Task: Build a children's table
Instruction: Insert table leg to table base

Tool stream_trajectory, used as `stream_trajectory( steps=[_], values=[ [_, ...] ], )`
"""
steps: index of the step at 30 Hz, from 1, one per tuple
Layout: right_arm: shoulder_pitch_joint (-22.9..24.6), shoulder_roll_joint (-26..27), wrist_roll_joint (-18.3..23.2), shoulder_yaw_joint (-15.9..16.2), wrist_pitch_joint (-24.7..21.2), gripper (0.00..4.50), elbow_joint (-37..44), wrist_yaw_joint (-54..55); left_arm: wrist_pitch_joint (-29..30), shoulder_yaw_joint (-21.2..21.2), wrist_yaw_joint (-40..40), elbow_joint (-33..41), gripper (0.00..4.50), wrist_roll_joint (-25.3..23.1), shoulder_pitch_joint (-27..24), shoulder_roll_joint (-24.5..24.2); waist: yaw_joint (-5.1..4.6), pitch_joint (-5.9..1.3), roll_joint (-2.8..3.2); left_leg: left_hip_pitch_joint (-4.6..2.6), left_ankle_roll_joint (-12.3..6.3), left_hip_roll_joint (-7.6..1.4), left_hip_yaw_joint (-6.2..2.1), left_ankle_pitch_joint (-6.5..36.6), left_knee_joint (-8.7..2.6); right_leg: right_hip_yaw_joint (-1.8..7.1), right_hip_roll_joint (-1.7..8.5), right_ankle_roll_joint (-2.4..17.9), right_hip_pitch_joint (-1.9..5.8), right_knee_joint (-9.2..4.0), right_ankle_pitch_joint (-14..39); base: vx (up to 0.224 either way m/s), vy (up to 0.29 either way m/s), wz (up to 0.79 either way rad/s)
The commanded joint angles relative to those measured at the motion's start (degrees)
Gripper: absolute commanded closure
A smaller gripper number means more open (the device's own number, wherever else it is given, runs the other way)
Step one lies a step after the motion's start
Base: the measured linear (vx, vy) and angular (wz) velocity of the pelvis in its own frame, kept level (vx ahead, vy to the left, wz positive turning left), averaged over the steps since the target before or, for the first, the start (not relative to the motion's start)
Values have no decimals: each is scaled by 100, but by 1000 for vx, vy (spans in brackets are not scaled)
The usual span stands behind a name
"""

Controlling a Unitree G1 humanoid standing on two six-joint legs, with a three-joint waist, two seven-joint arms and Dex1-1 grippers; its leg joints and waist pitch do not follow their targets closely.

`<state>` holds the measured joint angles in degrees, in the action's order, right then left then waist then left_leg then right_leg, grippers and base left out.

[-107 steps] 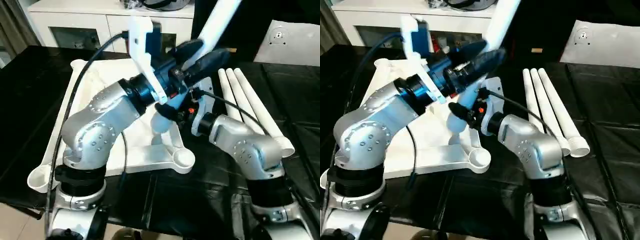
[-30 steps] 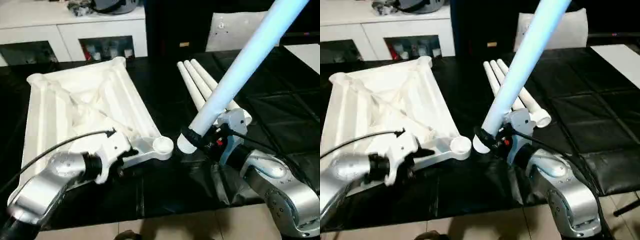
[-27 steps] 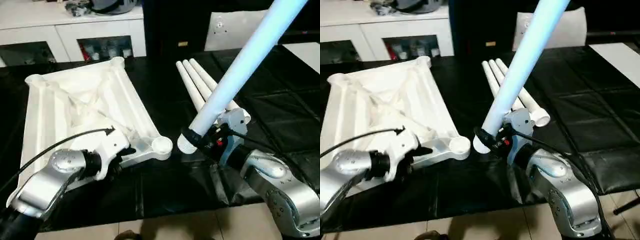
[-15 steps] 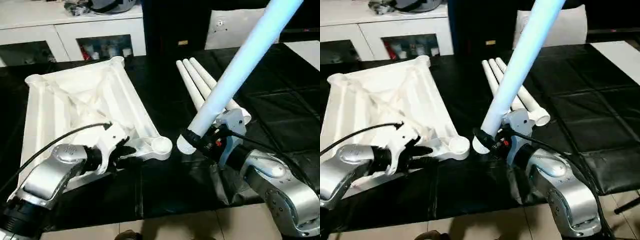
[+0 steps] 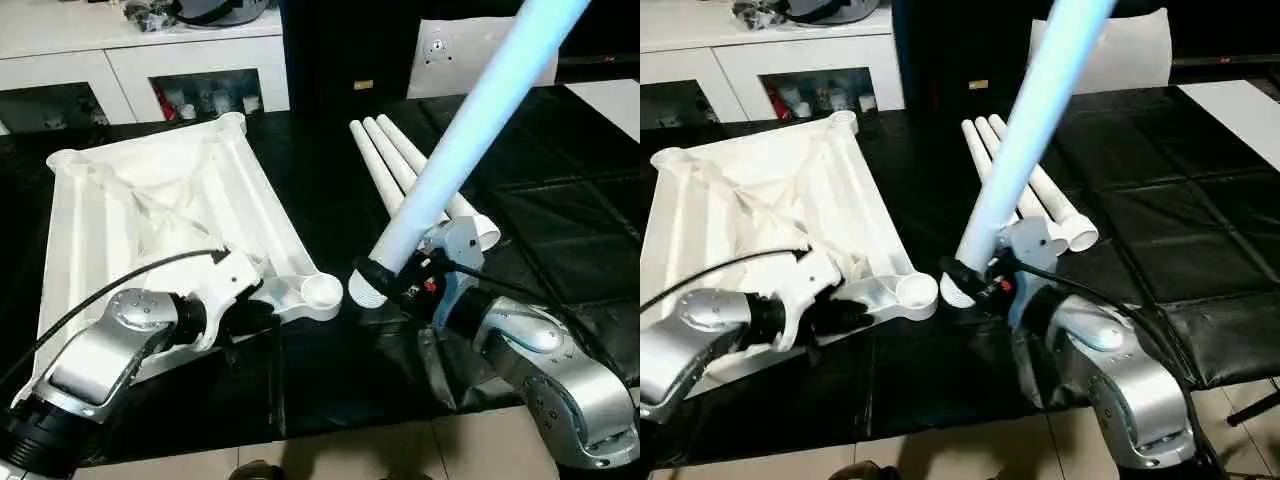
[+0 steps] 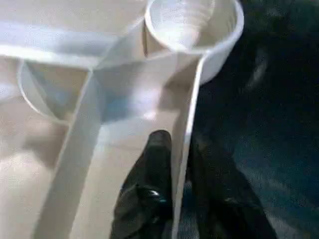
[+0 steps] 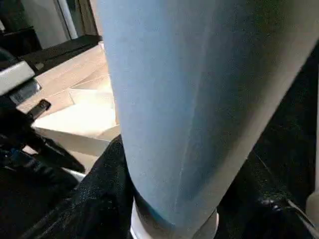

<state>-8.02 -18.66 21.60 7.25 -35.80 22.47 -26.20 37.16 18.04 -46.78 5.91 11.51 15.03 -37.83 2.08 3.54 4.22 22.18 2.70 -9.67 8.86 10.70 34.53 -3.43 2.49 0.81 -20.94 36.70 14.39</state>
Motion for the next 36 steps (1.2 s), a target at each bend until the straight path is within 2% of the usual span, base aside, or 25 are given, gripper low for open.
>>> stream_trajectory(
  steps=[1,2,7,13,14,15,18,21,23,25,26,27,28,30,31,32,36],
  values=[
    [-62,6,-58,8,60,261,26,-28,32,35,6,11,425,-135,-56,-119,25,-290,4,-95,-70,-318,-137,867,-424,346,554,1073,192,-504,493,0,0,0],
    [-63,4,-73,15,73,261,17,-35,57,81,-23,40,425,-162,-78,-166,24,-305,-11,-98,-67,-318,-134,848,-419,347,551,1083,202,-501,477,0,0,0],
    [-82,-10,-84,30,120,261,-22,-36,27,8,68,31,449,-211,-98,-90,9,-321,-6,-83,-116,-310,-130,661,-404,341,547,1118,215,-471,153,0,0,0],
    [-96,-2,-229,63,288,261,-95,26,-900,74,413,-63,450,-684,-174,-56,25,-343,-1,-80,-150,-314,-128,658,-387,342,550,1098,225,-482,172,0,0,0],
    [-113,67,-252,65,331,261,-131,76,-1344,90,557,-162,450,-847,-211,-12,28,-356,-5,-84,-149,-320,-131,664,-384,341,545,1081,227,-481,166,0,0,0],
    [-113,67,-252,65,331,261,-131,76,-1344,90,557,-162,450,-847,-211,-12,22,-356,-7,-79,-148,-309,-121,673,-380,344,548,1067,230,-482,172,0,0,0],
    [-251,189,-259,104,424,261,-319,72,-2067,184,-22,-454,450,-631,-27,149,40,-367,-19,-99,-131,-314,-115,689,-383,346,542,1068,207,-485,250,0,0,0],
    [-322,194,-285,149,458,261,-422,13,-2170,189,-188,-526,450,-539,13,222,66,-374,-3,-106,-115,-328,-115,631,-379,347,545,1103,195,-459,86,0,0,0],
    [-512,124,-229,261,283,261,-642,-244,-2434,270,-547,-659,450,-425,78,310,90,-383,-58,-102,-144,-319,-98,547,-370,347,544,1142,201,-440,-30,0,0,0],
    [-690,-1,-216,434,222,261,-863,-603,-2641,466,-792,-846,450,-524,148,265,143,-395,-45,-112,-189,-324,-95,488,-352,353,561,1168,199,-425,-98,0,0,0],
    [-749,-53,-236,514,236,261,-948,-739,-2769,532,-907,-937,450,-555,178,247,169,-388,-79,-125,-203,-339,-81,491,-360,355,550,1154,186,-430,-100,0,0,0],
    [-778,-84,-252,561,242,261,-993,-809,-2862,559,-979,-992,450,-562,193,244,201,-385,-63,-114,-204,-337,-80,492,-354,360,570,1147,194,-424,-55,0,0,0],
    [-836,-127,-310,666,290,261,-1110,-930,-3006,573,-1092,-1079,450,-545,232,287,241,-381,-109,-115,-214,-351,-68,485,-358,368,579,1105,185,-429,-7,0,0,0],
    [-869,-152,-331,741,318,261,-1174,-1026,-3089,582,-1168,-1135,450,-538,250,323,278,-389,-99,-121,-190,-357,-66,473,-360,361,581,1081,177,-421,43,0,0,0],
    [-893,-180,-355,794,337,261,-1211,-1075,-3194,607,-1194,-1188,450,-598,268,337,276,-386,-100,-116,-188,-357,-66,492,-361,361,584,1075,181,-420,52,0,0,0],
    [-901,-189,-363,810,342,261,-1221,-1090,-3227,615,-1202,-1205,450,-617,273,341,273,-382,-133,-108,-187,-355,-66,500,-373,353,574,1041,187,-412,89,0,0,0],
    [-960,-377,-455,1002,256,261,-1291,-1292,-3447,658,-1075,-1568,450,-938,367,380,266,-354,-156,-151,-82,-368,-35,798,-400,364,589,945,143,-470,542,0,0,0]
  ],
)
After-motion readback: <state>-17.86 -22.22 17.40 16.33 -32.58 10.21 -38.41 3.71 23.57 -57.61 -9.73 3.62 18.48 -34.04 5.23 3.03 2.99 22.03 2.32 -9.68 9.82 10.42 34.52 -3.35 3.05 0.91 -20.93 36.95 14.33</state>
